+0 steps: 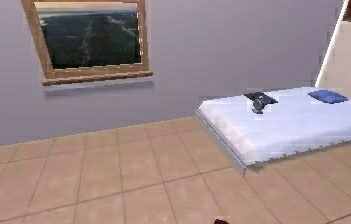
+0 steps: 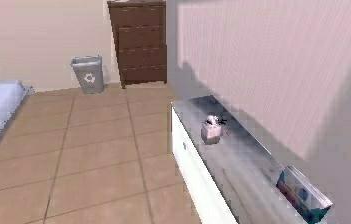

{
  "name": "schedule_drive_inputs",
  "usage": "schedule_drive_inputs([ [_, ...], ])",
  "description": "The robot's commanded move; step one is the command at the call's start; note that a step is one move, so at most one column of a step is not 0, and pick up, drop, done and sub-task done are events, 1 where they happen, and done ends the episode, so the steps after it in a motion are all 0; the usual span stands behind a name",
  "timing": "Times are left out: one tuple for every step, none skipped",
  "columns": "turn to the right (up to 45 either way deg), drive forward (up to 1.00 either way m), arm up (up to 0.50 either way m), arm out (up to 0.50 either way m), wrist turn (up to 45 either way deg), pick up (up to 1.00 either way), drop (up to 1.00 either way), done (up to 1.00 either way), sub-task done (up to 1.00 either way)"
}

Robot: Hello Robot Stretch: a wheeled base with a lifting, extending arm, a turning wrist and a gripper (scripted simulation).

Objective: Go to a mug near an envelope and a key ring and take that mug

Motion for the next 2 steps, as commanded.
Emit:
schedule_drive_inputs([
  [12.0,0.0,0.0,0.0,0.0,0.0,0.0,0.0,0.0],
  [45.0,0.0,0.0,0.0,0.0,0.0,0.0,0.0,0.0],
])
